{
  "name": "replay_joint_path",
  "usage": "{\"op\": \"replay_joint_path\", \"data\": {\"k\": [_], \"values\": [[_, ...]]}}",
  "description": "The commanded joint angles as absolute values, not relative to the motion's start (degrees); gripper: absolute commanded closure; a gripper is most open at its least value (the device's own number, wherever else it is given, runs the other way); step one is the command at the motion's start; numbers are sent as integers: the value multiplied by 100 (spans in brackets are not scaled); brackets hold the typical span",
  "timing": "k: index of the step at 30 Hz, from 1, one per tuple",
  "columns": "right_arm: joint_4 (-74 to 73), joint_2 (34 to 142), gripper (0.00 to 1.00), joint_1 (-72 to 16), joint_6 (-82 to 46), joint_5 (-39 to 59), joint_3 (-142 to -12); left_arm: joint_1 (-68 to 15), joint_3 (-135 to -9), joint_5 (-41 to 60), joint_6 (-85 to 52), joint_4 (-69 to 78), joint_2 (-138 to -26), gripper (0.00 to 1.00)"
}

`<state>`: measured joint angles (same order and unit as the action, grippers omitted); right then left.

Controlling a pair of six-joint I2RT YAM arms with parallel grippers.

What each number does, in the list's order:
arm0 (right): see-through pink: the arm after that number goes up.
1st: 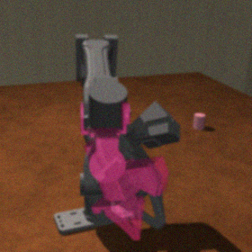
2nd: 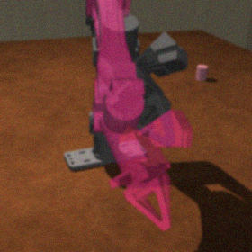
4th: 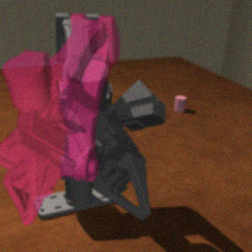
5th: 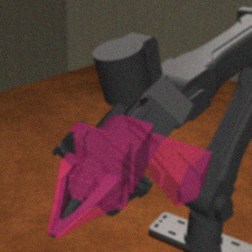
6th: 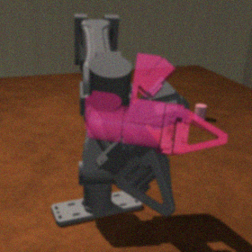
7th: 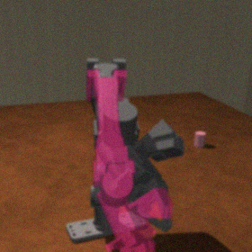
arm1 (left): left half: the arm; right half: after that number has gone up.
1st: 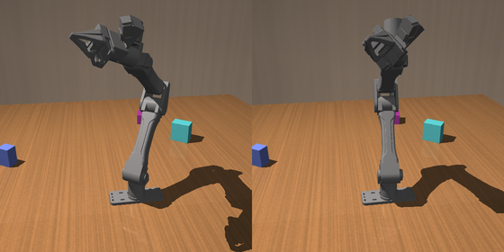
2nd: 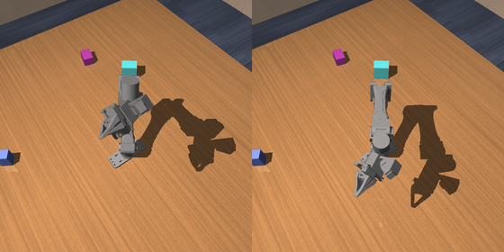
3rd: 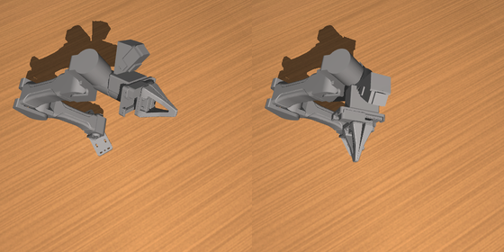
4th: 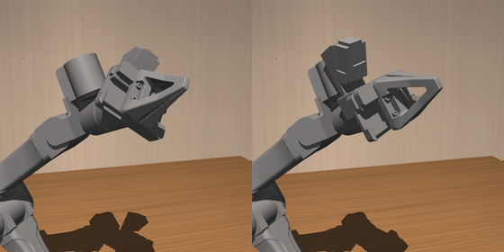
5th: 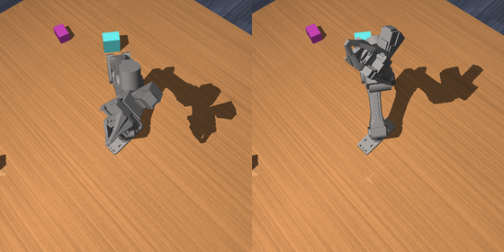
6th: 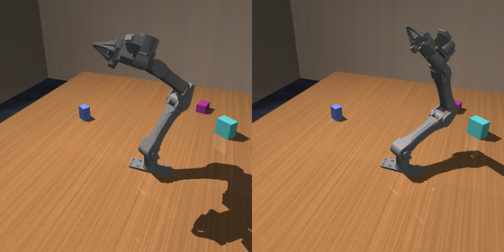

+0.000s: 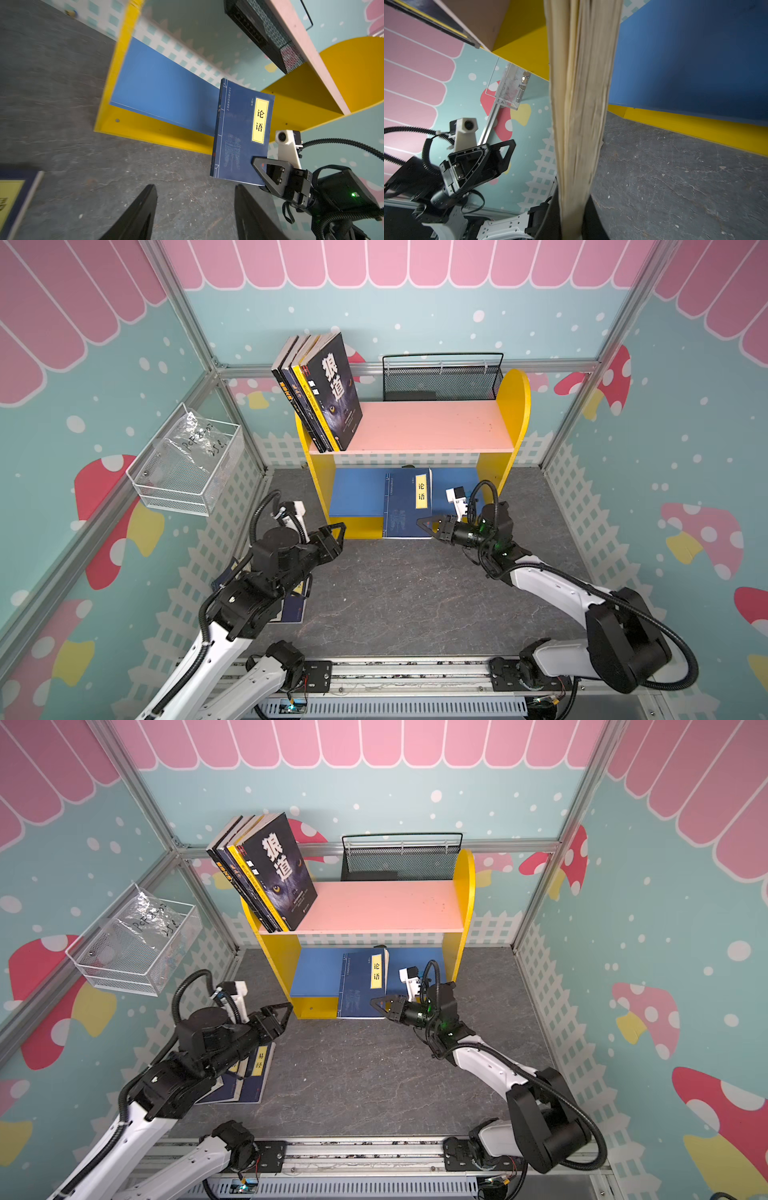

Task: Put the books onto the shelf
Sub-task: 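Push the paperback onto the blue shelf with the right gripper while left gripper withdraws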

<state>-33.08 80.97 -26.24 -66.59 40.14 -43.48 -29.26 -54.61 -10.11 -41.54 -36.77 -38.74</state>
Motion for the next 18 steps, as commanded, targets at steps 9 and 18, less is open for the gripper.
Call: {"op": "replay_joint_path", "data": {"k": [9,18], "values": [[-2791,9920,96,-2949,-6714,3833,-6499,-2887,-5287,-2692,-3950,-4676,-2702,31],[-2831,11112,96,-3199,-6911,3771,-7689,-2892,-5228,-2617,-3690,-4707,-2671,22]]}}
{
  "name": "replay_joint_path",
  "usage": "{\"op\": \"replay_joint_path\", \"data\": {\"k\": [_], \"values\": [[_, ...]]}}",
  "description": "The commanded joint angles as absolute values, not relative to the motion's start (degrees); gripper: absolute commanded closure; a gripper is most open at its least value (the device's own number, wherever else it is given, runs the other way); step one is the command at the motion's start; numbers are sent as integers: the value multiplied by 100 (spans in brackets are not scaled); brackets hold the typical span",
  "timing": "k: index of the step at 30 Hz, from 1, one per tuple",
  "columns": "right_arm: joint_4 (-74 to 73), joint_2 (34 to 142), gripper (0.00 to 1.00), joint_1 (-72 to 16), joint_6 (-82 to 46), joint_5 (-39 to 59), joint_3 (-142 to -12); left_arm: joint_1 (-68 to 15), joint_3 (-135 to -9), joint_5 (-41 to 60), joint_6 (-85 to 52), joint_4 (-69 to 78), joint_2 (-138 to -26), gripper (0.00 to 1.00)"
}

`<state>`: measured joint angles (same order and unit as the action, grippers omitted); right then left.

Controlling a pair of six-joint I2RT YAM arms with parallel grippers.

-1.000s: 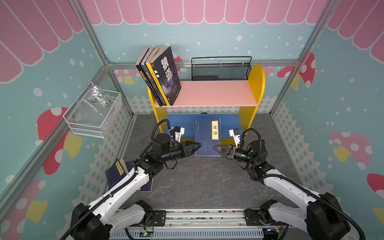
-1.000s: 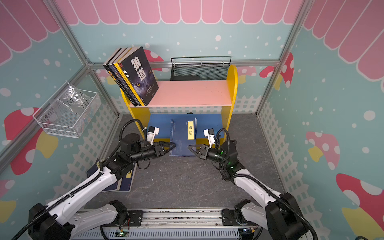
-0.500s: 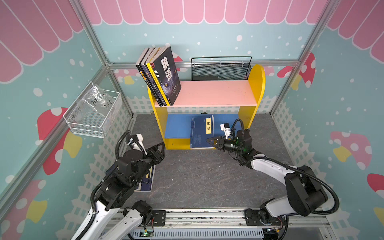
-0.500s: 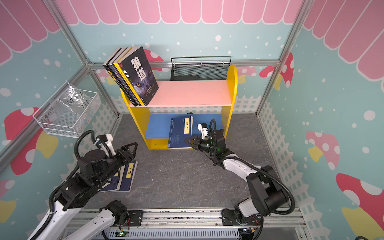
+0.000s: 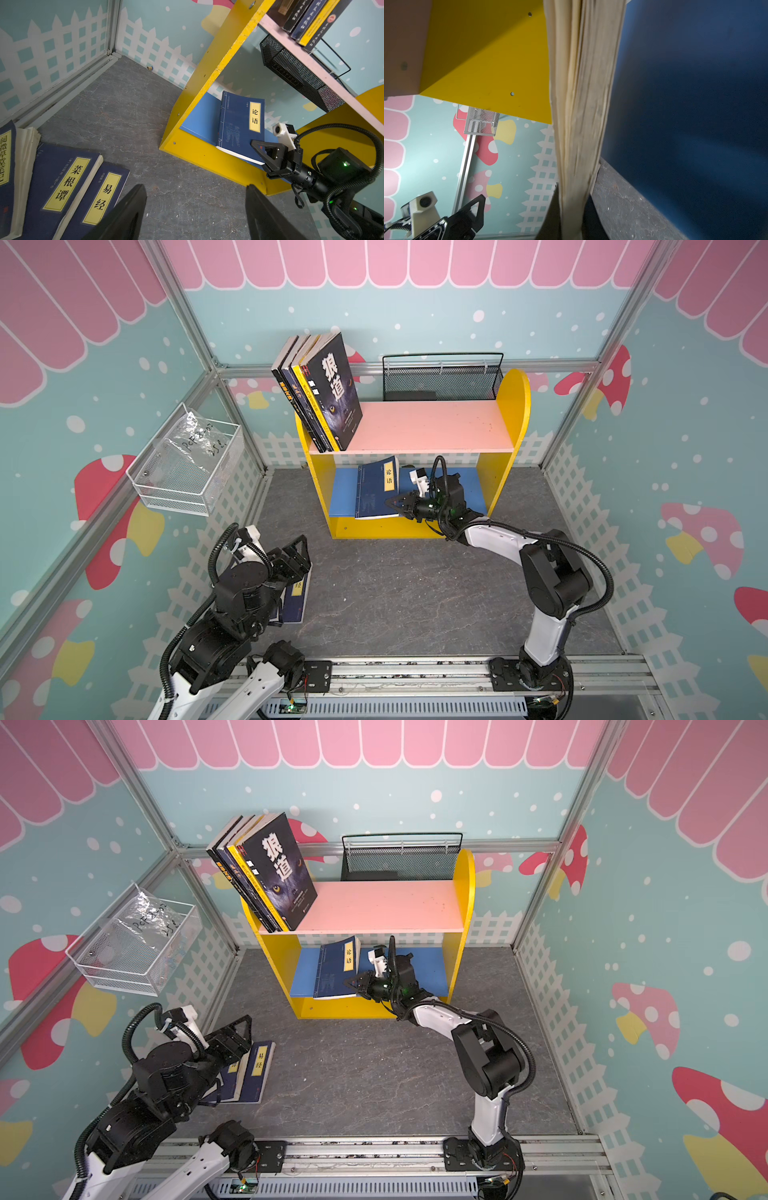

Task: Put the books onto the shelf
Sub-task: 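Push the paperback onto the blue shelf with the right gripper while left gripper withdraws, then hold the paperback upright on the blue shelf with the right gripper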

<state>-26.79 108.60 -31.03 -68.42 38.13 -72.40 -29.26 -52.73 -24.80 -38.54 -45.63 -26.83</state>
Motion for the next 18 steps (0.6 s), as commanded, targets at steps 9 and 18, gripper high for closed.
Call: {"op": "replay_joint_path", "data": {"k": [9,18], "values": [[-2403,12124,96,-3456,-6988,3788,-8992,-2892,-4977,-2800,-4048,-4564,-2543,21],[-2015,12647,96,-3536,-6923,3700,-9806,-2892,-4721,-2684,-4262,-4495,-2415,21]]}}
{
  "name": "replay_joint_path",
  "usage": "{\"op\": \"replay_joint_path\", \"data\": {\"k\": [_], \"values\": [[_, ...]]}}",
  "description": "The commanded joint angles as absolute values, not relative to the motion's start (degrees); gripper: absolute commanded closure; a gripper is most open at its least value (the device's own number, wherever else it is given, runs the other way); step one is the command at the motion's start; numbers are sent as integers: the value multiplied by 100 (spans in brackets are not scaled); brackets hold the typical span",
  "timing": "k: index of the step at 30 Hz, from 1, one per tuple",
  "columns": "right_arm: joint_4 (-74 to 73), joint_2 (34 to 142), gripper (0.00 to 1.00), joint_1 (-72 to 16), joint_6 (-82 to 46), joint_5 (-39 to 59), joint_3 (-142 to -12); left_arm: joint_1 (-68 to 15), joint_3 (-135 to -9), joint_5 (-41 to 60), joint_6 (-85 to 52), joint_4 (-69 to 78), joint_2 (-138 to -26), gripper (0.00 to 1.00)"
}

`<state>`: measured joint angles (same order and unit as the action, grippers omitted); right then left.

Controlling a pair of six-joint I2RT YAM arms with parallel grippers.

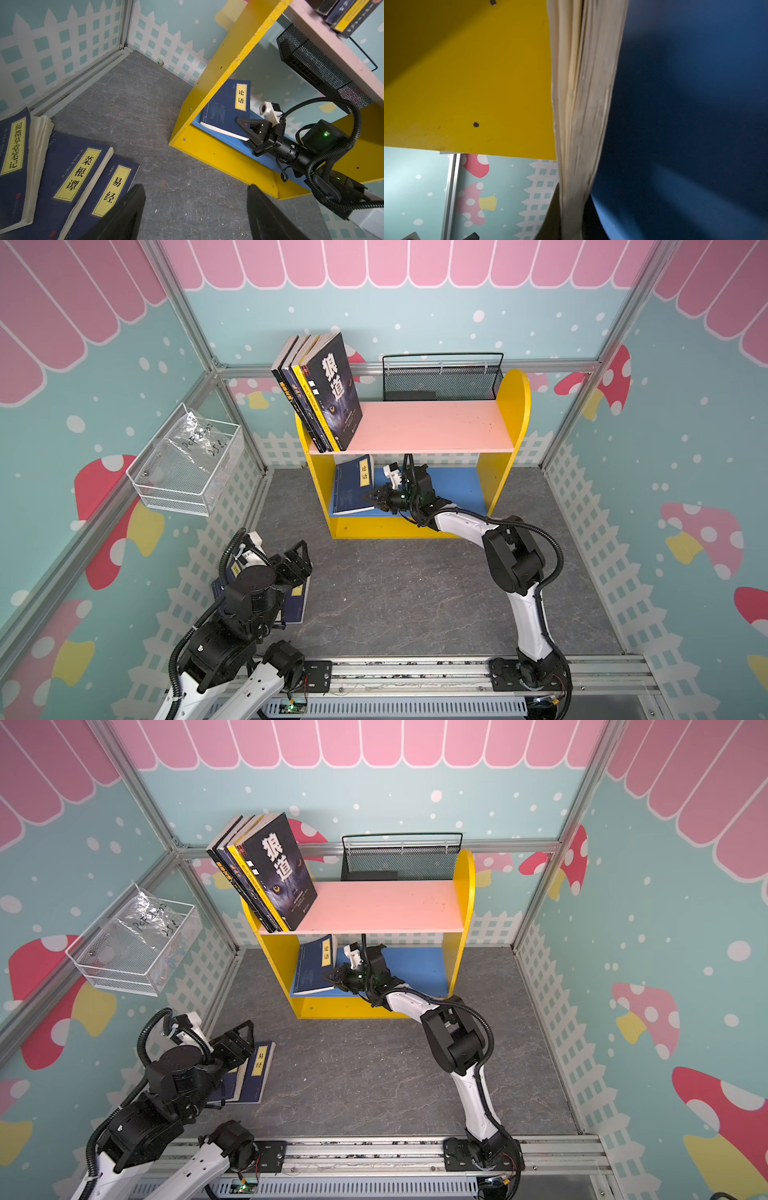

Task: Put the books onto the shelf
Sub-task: 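Hold the paperback upright on the blue shelf with the right gripper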

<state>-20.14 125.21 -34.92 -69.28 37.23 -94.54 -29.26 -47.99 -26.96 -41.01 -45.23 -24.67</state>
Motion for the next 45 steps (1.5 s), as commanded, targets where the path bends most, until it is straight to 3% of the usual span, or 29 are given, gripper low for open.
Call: {"op": "replay_joint_path", "data": {"k": [1,45], "values": [[-1956,12699,96,-3550,-6925,3691,-9880,-2892,-4718,-2679,-4253,-4500,-2425,21],[-1652,12621,96,-3762,-6837,3744,-9846,-2890,-4535,-2690,-4243,-4500,-2350,20]]}}
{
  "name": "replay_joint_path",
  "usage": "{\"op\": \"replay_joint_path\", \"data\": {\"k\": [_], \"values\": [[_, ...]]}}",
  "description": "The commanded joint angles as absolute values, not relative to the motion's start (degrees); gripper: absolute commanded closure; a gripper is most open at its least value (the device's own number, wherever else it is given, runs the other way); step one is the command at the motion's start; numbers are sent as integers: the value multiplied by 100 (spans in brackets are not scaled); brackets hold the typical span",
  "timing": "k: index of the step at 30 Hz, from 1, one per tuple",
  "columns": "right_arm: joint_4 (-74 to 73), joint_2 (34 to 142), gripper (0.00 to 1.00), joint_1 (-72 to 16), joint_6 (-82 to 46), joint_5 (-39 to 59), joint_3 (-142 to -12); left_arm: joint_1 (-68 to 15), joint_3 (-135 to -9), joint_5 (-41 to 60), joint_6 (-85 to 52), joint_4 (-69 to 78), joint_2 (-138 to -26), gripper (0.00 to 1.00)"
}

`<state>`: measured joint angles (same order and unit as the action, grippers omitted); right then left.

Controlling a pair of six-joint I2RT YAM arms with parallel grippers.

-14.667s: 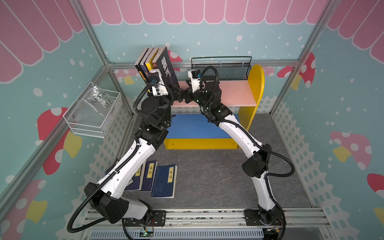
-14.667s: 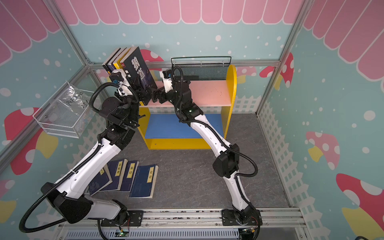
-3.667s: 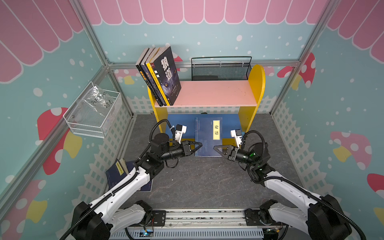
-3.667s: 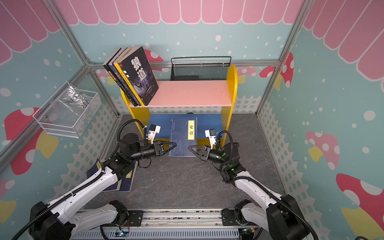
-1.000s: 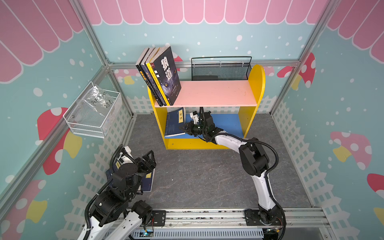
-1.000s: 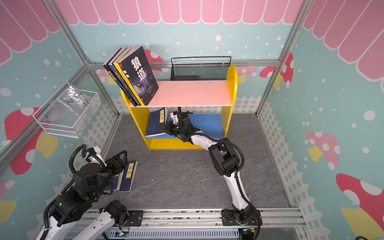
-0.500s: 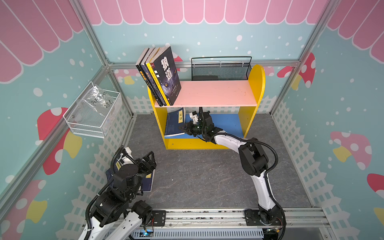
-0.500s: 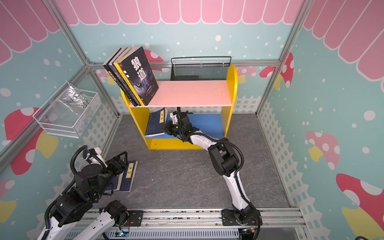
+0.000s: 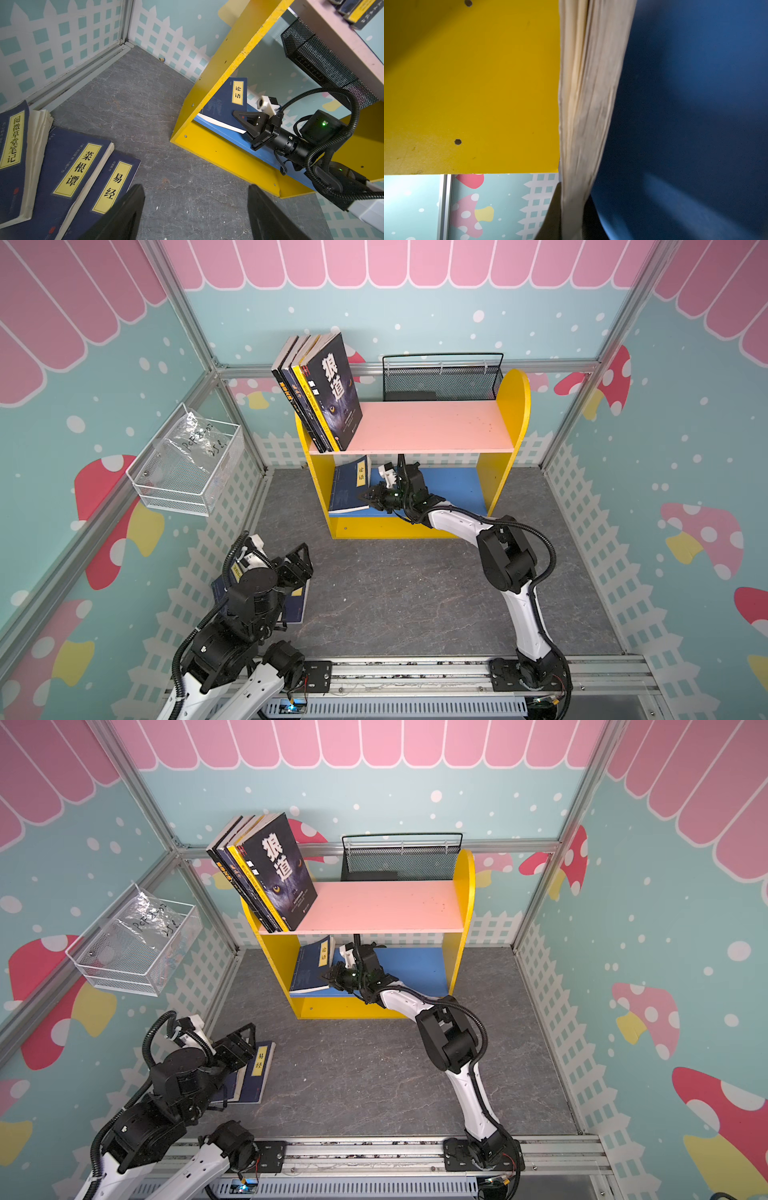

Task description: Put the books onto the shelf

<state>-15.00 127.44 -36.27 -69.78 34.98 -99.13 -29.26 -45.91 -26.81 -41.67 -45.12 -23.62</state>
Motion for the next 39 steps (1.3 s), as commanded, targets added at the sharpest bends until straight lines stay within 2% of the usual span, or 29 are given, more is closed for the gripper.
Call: {"op": "replay_joint_path", "data": {"k": [1,14,29,35,39], "values": [[-1651,12597,96,-3766,-6821,3756,-9816,-2889,-4533,-2692,-4244,-4501,-2347,20],[-1841,12453,97,-3779,-6842,3766,-9519,-2892,-4579,-2698,-4165,-4433,-2510,20],[-2004,12750,96,-3806,-6978,3862,-9825,-2892,-4544,-2664,-4199,-4361,-2611,20],[-1958,12752,85,-3815,-6956,3823,-9819,-2892,-4544,-2619,-4202,-4326,-2637,20],[-1499,12618,76,-3819,-6621,3431,-9823,-2892,-4527,-2619,-4221,-4316,-2614,20]]}}
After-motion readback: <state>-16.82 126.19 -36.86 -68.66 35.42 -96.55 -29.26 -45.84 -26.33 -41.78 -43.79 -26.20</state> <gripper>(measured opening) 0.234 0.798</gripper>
